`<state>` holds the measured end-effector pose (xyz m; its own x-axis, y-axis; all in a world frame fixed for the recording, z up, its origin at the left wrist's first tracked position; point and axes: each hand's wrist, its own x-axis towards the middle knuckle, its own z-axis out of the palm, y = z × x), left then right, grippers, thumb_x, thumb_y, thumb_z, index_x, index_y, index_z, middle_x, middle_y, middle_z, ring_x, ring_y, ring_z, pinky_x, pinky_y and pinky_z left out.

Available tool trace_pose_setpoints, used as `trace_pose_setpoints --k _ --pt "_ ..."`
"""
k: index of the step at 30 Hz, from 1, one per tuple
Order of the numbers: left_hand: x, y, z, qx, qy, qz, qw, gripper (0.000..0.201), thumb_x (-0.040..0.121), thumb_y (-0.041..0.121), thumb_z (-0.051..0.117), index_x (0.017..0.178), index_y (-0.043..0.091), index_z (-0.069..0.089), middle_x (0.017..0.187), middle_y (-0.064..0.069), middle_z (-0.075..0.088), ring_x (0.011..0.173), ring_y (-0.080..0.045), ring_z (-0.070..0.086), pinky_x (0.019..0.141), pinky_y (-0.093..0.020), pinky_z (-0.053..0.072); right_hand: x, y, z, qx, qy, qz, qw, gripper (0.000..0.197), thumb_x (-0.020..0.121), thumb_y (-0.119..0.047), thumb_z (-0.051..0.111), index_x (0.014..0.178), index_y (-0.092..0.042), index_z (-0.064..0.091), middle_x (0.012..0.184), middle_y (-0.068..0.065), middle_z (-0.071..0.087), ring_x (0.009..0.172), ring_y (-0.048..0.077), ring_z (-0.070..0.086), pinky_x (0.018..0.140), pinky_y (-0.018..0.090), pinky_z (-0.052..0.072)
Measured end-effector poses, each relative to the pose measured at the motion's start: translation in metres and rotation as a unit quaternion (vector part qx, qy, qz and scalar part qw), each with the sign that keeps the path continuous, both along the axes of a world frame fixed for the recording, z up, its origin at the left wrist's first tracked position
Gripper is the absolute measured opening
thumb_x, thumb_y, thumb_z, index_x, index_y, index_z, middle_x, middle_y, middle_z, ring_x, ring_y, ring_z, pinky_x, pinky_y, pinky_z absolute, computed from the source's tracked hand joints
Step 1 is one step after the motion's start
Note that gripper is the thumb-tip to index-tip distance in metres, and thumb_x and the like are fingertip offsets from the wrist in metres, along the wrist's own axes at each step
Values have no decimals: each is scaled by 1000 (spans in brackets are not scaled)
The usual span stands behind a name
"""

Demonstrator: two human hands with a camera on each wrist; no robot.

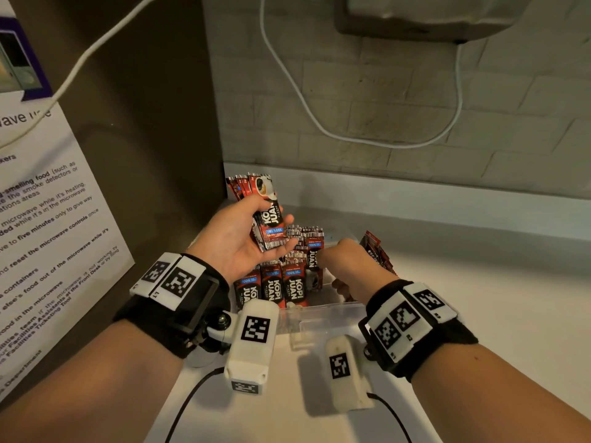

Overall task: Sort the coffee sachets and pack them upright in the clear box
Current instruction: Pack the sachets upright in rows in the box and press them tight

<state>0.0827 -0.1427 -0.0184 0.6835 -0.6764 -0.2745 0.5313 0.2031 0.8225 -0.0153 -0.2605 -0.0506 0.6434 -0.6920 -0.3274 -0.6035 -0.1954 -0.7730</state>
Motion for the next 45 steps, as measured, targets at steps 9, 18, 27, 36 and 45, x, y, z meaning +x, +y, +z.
trace_pose_setpoints --k 9,18,27,36,45 --pt "-8 -3 -4 39 -51 -43 997 14 86 6 66 100 10 66 86 -13 75 73 -28 74 56 -44 60 -5 7 31 -44 -297 -77 951 18 82 -25 54 85 -9 61 81 6 64 71 24 60 63 35 49" --pt "-11 -6 -5 15 -46 -46 998 7 90 18 63 97 16 62 83 -4 72 74 -21 71 58 -52 59 -14 7 31 10 -292 -13 956 15 84 -2 65 84 -10 53 80 10 68 62 17 64 48 21 47" --pt "0 -1 -2 42 -88 -16 995 9 79 27 75 72 27 69 79 6 63 58 -6 49 53 -27 47 -30 -16 43 -66 -328 -55 941 10 78 2 65 77 -8 68 59 -1 57 49 5 47 46 14 39" --pt "-21 -14 -6 36 -75 -57 995 12 86 10 69 89 21 67 71 -2 65 56 -8 56 53 -26 49 -16 5 42 31 -402 -2 915 13 85 3 65 89 -9 62 61 -3 57 43 -3 50 44 11 39" --pt "0 0 -2 34 1 36 999 15 83 31 72 87 20 62 86 1 58 64 -10 49 50 -30 46 2 -2 6 -56 -287 -129 948 29 92 4 48 86 -19 64 82 8 68 70 22 67 72 45 59"
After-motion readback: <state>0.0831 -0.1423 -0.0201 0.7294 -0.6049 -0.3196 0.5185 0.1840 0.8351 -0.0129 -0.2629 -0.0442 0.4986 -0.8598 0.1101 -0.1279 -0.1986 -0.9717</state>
